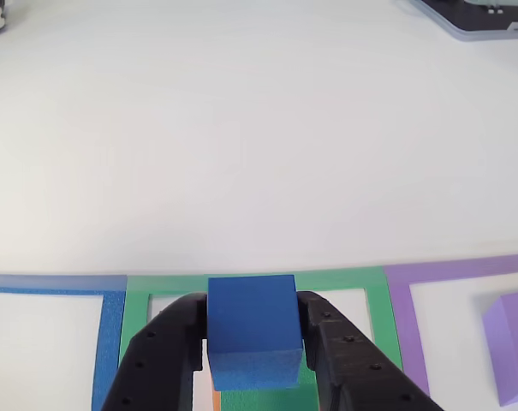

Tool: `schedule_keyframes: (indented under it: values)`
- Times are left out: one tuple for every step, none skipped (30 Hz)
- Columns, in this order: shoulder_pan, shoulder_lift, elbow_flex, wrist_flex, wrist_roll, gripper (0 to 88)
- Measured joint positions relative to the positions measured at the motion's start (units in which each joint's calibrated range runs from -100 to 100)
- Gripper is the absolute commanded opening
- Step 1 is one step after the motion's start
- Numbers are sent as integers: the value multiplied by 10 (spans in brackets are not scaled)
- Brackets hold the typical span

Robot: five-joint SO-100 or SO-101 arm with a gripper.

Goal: Tower of hanoi

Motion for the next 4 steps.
schedule_keyframes:
  values:
    - [0, 14, 0, -17, 0, 22]
    - [0, 26, 0, -30, 0, 22]
    - [0, 37, 0, -41, 0, 22]
    - [1, 45, 3, -53, 0, 22]
